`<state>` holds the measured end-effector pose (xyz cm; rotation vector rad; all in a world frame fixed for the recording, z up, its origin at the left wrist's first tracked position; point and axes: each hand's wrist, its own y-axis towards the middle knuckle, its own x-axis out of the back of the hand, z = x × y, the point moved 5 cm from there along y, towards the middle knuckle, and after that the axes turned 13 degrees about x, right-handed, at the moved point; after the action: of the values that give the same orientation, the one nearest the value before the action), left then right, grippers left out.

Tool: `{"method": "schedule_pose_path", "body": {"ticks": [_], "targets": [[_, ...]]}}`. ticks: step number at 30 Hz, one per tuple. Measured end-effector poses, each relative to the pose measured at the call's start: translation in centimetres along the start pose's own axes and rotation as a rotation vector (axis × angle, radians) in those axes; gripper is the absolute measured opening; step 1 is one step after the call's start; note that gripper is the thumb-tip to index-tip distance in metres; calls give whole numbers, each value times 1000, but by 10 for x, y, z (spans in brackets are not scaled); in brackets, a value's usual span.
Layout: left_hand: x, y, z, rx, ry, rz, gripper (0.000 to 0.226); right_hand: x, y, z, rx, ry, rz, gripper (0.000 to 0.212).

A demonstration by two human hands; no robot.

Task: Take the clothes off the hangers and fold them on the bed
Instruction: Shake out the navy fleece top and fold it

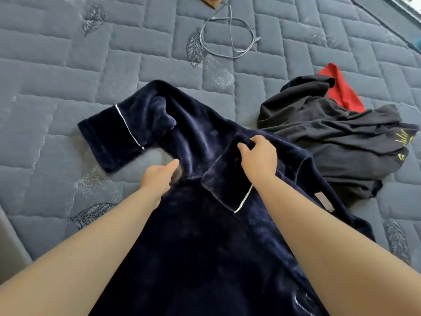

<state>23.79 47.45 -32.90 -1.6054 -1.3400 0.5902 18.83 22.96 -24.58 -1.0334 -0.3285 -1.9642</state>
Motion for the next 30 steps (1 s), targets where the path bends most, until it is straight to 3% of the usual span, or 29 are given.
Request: {"method": "schedule_pose_path", "body": {"ticks": [4,8,12,18,19,21,24,28,30], "targets": [[-5,10,-17,74,-331,165,35,-14,0,3,32,-69,9,36],[-12,17,-41,41,-545,283,22,-35,-2,5,87,-117,89,51],[-14,27,-56,8,-667,193,56,-50,1,-11,28,-85,210,61],[18,26,-94,-89,-718,-149,97,-59,1,-20,53,-7,269,68],[23,26,-102,-98,-763,-125,95,-58,0,-21,58,1,281,70],[29,25,-116,-104,-845,-27,64,-55,-3,-22,63,19,309,74],[35,14,-116,-78,-749,-104,37,-52,-9,-19,68,60,350,76],[39,-12,-109,-275,-601,-205,21,-43,-14,-12,56,206,353,66],[37,-29,-109,-425,-400,-267,12,-31,-18,-11,21,294,293,66]]}}
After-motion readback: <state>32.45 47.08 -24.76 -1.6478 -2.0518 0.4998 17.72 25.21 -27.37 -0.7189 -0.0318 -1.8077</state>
